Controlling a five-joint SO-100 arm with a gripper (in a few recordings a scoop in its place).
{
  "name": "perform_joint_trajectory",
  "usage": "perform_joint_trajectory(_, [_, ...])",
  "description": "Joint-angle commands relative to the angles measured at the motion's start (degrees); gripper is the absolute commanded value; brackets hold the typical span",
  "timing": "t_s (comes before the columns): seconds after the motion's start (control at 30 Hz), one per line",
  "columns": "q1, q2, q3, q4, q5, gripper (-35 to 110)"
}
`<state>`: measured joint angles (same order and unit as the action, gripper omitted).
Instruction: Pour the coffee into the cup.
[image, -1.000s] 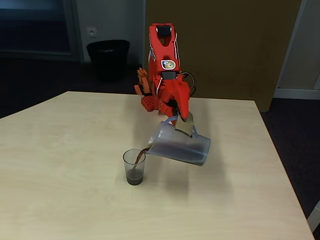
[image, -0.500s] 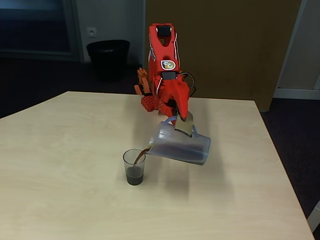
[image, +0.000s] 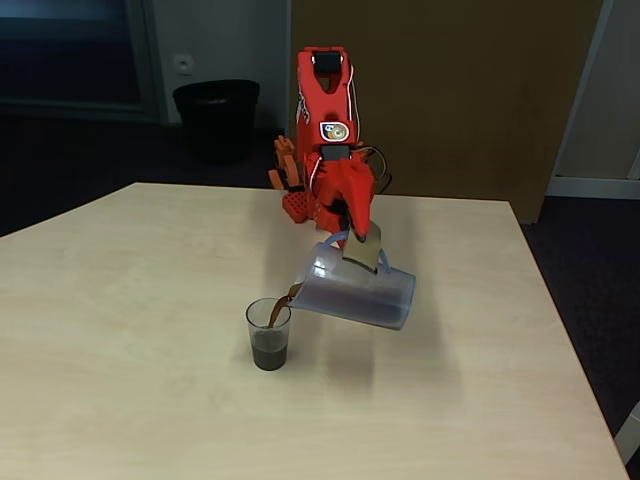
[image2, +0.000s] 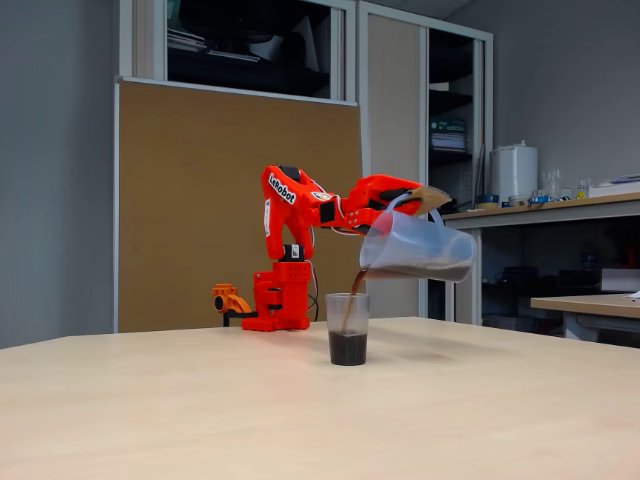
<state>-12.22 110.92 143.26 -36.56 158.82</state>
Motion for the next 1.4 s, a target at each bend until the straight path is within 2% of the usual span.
perform_joint_trajectory(0.0, [-0.18,2.99,-0.09,-2.11,1.32,0])
perform_joint_trajectory(1.17, [0.09,2.72,-0.18,-2.64,2.64,0])
perform_joint_trajectory(1.37, [-0.09,2.37,0.09,-2.64,0.18,0])
